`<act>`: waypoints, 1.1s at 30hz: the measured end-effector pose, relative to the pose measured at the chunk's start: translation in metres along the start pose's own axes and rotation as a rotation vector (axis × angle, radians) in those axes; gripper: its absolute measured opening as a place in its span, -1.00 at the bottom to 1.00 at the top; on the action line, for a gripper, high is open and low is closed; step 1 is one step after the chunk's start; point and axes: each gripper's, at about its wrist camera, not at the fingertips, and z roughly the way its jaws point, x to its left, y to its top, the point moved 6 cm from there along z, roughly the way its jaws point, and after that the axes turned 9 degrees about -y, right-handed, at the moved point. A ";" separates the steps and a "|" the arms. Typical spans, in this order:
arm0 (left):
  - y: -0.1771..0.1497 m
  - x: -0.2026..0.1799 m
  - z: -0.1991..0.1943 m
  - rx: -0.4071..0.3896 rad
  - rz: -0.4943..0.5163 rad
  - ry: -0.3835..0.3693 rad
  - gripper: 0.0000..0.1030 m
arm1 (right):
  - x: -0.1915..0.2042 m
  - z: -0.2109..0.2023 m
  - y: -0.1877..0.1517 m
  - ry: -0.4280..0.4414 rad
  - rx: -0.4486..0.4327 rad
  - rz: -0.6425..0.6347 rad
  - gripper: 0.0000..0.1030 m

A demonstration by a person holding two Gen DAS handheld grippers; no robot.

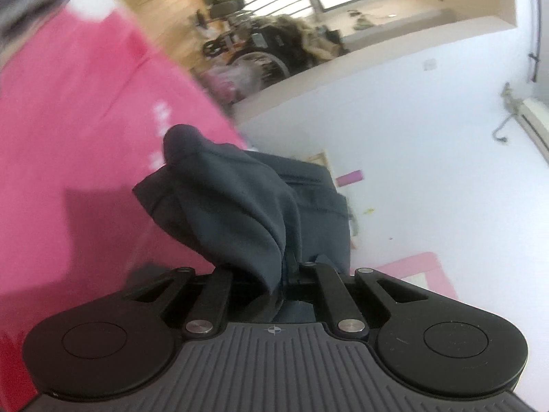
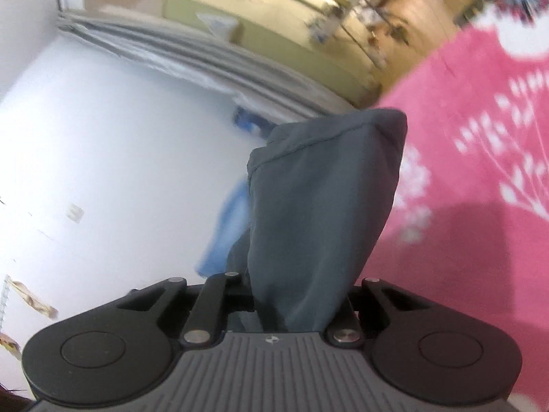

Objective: Fold clothes
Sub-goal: 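Open and regrasp the bundle with both grippers, then lift it, then carry the folded sweatpants with both grippers onto the clothes stack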

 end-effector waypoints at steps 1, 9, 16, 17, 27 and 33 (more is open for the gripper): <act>0.005 -0.019 -0.005 0.005 0.019 -0.013 -0.90 | 0.015 -0.010 0.004 0.010 -0.019 -0.006 -0.65; 0.026 -0.133 -0.085 -0.012 0.131 0.029 -0.90 | 0.160 -0.050 0.009 0.018 -0.085 -0.042 -0.65; 0.088 -0.149 -0.178 -0.056 0.178 0.222 -0.90 | 0.239 0.020 -0.024 0.093 -0.075 0.012 -0.65; 0.099 -0.143 -0.189 -0.050 0.182 0.249 -0.90 | 0.244 0.036 -0.029 0.100 -0.070 0.020 -0.65; 0.236 -0.040 -0.248 0.028 0.134 0.376 -0.89 | 0.244 0.236 -0.003 0.073 0.032 0.130 -0.65; 0.298 0.100 -0.228 0.084 0.074 0.523 -0.26 | 0.136 0.357 0.020 -0.288 0.053 0.166 -0.23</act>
